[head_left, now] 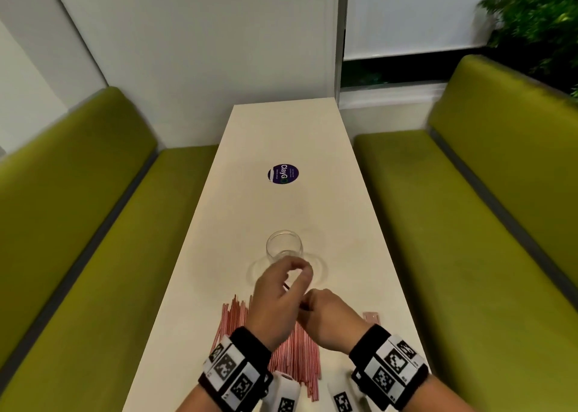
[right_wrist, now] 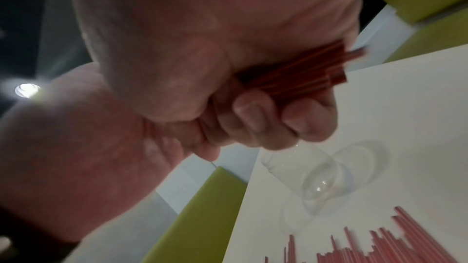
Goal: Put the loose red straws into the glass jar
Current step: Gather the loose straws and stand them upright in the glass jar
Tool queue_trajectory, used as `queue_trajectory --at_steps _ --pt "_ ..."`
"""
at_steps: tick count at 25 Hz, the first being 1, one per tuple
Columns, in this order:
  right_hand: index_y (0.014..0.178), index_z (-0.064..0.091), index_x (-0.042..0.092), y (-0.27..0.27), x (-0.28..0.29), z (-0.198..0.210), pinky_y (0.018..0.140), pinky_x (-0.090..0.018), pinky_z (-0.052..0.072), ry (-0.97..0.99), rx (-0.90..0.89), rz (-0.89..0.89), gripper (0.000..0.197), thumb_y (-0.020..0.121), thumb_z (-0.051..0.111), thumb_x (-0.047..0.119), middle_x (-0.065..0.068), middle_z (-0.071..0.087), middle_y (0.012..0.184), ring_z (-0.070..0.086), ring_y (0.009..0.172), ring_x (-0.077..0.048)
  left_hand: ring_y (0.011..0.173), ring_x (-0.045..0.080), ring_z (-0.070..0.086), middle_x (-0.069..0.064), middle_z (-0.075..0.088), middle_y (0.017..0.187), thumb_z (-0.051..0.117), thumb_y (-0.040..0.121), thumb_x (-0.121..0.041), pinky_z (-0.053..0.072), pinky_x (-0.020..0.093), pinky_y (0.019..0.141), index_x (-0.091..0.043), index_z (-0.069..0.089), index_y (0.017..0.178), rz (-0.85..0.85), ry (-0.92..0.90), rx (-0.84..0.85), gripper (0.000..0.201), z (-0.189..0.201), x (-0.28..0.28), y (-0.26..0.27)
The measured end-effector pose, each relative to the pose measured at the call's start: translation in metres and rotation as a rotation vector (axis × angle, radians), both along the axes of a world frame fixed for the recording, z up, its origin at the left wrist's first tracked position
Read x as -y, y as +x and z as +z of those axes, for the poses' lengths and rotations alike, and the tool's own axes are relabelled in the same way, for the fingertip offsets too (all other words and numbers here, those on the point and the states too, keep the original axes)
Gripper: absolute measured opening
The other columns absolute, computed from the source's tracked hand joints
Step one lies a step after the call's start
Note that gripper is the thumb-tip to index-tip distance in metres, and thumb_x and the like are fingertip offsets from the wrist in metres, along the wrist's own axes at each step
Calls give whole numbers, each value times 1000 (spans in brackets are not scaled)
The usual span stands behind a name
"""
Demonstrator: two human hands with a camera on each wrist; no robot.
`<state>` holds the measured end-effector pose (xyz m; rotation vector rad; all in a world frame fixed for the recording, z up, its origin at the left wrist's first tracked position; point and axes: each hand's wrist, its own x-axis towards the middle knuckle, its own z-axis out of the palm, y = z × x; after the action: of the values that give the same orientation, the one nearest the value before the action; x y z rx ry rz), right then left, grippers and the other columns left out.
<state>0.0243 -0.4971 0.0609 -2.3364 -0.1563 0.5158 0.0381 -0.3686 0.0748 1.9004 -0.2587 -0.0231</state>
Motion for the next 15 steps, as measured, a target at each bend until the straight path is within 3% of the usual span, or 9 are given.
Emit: queue_trajectory --at_steps 3,6,8,11,13,15 --pt "62 43 26 3 1 2 50 -30 32 -18 53 74 31 93 45 22 -1 53 65 49 62 -23 83 3 66 -14 71 85 55 96 -28 52 29 75 -31 69 88 -29 106 -10 16 -17 1 -1" --pt "76 56 18 7 5 -7 51 -31 38 40 60 36 17 89 47 24 -5 63 72 54 60 -22 82 7 66 -10 70 82 51 97 -29 54 34 76 -28 68 89 -111 154 1 19 -20 -4 -1" --pt "83 65 13 12 5 -13 53 -32 43 115 47 -23 22 88 52 30 -4 67 71 57 58 -20 82 6 67 -11 70 81 57 95 -21 53 25 73 -27 70 87 -65 167 71 16 -22 -9 1" --pt "79 69 18 25 7 -22 60 -36 55 216 43 -81 22 78 58 37 2 71 71 66 63 -16 83 2 68 -16 72 80 67 90 -12 47 11 71 -31 73 87 20 165 155 19 -24 -17 4" --pt "78 68 24 29 6 -28 66 -41 58 238 57 -72 17 70 56 33 5 71 74 67 68 -11 85 2 68 -15 72 83 71 86 -13 49 11 73 -35 72 88 -33 179 127 23 -27 -19 4" --pt "75 61 27 30 4 -30 64 -38 53 300 72 -54 4 71 63 26 6 66 73 59 66 -6 84 3 69 -14 73 83 73 84 -11 53 18 74 -34 72 85 -78 168 60 24 -29 -25 7"
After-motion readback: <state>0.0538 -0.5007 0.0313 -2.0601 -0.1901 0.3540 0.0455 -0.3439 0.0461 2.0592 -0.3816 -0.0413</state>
